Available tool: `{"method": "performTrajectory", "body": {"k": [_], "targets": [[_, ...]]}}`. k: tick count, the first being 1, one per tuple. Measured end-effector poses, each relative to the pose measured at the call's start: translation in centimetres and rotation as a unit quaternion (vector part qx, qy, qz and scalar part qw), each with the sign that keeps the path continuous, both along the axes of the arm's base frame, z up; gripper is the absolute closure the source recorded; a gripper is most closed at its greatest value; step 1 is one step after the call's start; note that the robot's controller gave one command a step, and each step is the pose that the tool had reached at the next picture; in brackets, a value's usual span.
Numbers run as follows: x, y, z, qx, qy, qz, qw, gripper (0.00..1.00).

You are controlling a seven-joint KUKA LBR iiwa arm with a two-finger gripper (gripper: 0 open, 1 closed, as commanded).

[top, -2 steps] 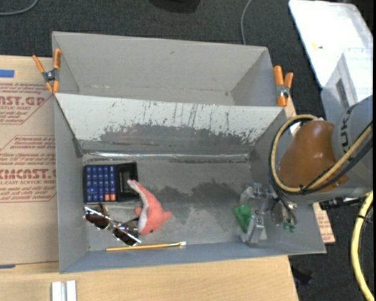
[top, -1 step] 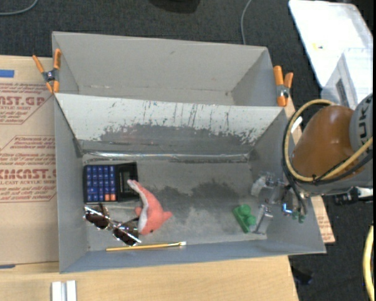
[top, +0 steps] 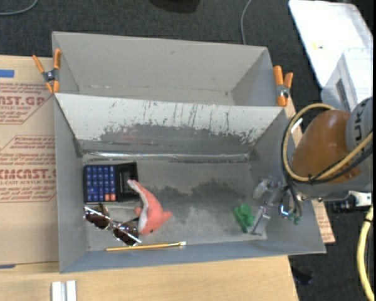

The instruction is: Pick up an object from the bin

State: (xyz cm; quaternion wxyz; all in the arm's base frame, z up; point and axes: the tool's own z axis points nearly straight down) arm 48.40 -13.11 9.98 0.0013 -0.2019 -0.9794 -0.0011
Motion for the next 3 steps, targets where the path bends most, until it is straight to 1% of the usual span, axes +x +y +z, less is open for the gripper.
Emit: {"method": "performTrajectory", "body": {"k": [1,2,3], "targets": [[0.11,0.91,-3.11,-0.001,-0.0030,-0.022,0.9997,0.00],[-0.12,1.28,-3.06,-0.001,-0.0019,-0.110,0.9939,1.00],[-0.12,1.27,-3.06,-0.001,-0.0018,-0.110,0.9939,1.00]]}}
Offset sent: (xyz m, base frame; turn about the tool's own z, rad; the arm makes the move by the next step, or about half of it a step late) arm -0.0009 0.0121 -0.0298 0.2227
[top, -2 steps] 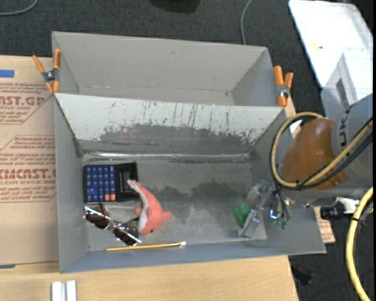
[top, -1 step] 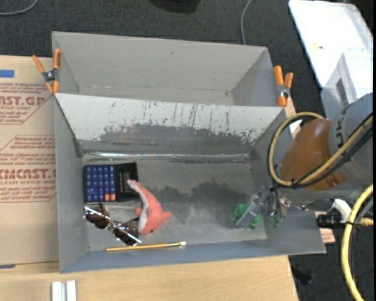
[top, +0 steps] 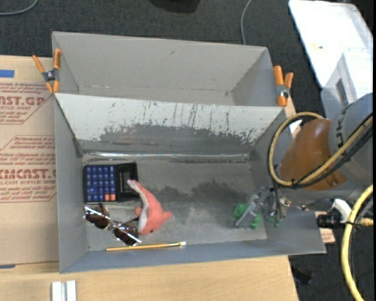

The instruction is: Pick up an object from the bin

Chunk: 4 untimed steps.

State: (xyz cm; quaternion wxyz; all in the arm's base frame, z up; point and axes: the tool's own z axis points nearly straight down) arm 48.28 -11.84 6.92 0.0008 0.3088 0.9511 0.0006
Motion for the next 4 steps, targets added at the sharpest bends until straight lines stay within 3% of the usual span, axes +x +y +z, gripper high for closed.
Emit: {"method": "performTrajectory", "body": {"k": [2,4], "targets": [[-0.2,0.1,1.4,0.001,0.0037,0.000,1.0000,1.00],[-0.2,0.1,8.6,0.001,0.0033,0.001,1.0000,1.00]]}}
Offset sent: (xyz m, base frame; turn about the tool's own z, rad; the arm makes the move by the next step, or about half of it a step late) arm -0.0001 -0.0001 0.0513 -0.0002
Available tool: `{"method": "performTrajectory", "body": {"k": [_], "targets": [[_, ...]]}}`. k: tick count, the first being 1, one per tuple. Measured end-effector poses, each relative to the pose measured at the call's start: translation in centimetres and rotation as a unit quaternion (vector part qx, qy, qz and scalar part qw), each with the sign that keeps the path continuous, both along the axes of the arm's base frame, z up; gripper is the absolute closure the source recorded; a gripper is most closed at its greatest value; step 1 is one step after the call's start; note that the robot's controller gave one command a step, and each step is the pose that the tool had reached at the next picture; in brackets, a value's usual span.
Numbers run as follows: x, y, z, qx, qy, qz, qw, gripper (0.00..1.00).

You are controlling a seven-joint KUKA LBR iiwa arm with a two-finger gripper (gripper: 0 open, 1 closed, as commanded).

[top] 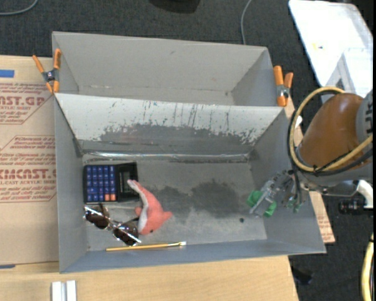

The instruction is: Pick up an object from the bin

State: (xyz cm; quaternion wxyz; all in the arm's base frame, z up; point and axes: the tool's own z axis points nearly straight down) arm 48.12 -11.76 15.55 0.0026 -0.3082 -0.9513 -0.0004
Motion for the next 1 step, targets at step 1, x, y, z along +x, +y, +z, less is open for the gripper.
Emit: {"method": "performTrajectory", "body": {"k": [1], "targets": [[0.07,-0.02,3.27,0.000,-0.0014,0.000,1.0000,1.00]]}}
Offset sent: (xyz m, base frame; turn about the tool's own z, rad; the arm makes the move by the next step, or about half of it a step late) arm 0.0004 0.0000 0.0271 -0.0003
